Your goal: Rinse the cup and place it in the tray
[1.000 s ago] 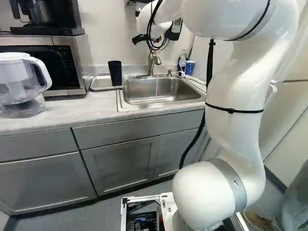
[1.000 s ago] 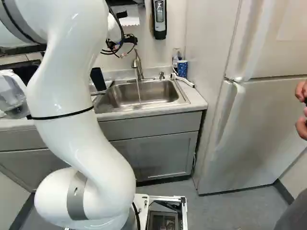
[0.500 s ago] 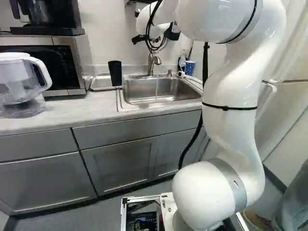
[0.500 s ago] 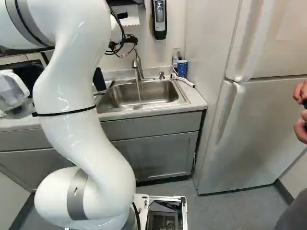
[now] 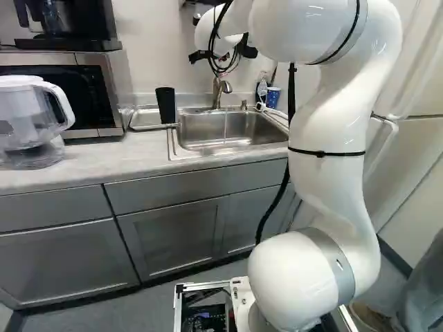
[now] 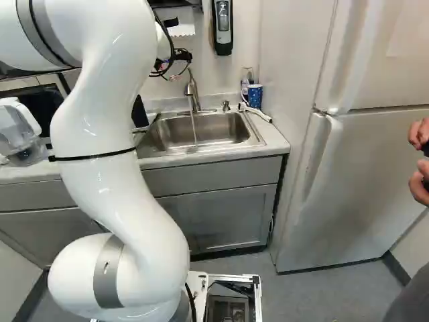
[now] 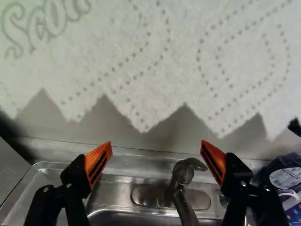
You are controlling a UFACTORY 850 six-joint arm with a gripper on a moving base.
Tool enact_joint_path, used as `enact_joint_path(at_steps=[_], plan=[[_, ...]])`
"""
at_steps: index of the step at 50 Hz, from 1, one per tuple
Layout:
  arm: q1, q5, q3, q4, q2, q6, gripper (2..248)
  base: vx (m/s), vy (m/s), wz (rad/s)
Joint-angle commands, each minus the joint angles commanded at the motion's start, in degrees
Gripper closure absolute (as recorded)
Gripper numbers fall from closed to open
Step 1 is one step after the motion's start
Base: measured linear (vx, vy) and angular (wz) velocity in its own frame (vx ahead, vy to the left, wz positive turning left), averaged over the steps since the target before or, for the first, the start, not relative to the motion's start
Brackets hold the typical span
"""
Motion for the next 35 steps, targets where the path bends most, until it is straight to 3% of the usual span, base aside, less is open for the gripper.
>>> enact_joint_path(at_steps=[35], plan=[[0.00, -2.77, 0.00, 0.00, 0.00, 0.00, 3, 0.000, 0.000, 0.000]])
